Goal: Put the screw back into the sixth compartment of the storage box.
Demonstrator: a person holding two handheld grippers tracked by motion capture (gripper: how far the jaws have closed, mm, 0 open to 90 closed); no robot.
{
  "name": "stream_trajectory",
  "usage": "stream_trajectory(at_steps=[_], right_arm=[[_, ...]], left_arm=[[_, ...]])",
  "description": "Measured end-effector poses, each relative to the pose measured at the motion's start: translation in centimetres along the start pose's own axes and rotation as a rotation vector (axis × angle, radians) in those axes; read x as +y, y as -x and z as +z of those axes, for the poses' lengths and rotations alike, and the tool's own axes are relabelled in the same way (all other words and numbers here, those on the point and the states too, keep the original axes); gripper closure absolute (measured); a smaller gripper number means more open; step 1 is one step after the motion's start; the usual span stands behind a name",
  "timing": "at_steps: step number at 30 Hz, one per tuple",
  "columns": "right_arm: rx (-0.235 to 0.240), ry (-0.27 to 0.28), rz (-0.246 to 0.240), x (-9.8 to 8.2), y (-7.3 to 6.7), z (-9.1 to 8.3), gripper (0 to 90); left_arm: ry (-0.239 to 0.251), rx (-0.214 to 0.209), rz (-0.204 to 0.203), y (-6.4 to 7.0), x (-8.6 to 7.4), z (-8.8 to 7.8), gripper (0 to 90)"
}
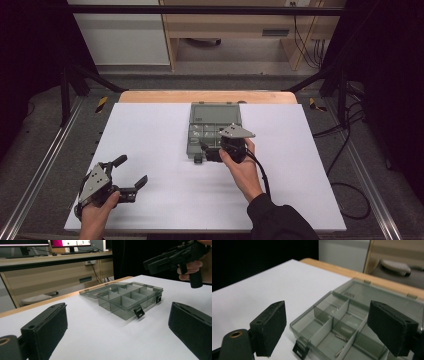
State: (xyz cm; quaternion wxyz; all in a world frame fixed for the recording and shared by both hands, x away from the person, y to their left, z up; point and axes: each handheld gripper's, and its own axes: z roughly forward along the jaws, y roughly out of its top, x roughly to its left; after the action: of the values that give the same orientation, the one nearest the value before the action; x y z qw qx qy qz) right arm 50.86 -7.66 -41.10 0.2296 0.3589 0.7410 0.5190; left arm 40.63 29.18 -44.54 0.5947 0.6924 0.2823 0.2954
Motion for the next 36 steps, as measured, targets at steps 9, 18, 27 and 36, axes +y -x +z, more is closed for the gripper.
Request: stream_trajectory(at_steps=[9, 18, 27, 36], right_arm=[[-0.031, 0.087, -0.078, 0.0, -0.2, -1.0, 15.7], [-0.073, 0.142, -0.114, -0.8, 0.7, -3.4, 11.7], [-0.087, 0.173, -0.059, -2.0, 2.3, -6.2, 10.5], [-0.083, 0.205, -0.049, -3.7, 3.2, -7.9, 5.0]], left_arm=[[0.012, 0.011, -0.008, -0.1, 0.0, -0.2, 2.1], [0.006, 0.017, 0.0, -0.2, 0.0, -0.3, 2.1], [0.006, 0.016, 0.002, -0.2, 0.0, -0.4, 2.1], [0.01, 0.021, 0.001, -0.3, 0.0, -0.4, 2.1]])
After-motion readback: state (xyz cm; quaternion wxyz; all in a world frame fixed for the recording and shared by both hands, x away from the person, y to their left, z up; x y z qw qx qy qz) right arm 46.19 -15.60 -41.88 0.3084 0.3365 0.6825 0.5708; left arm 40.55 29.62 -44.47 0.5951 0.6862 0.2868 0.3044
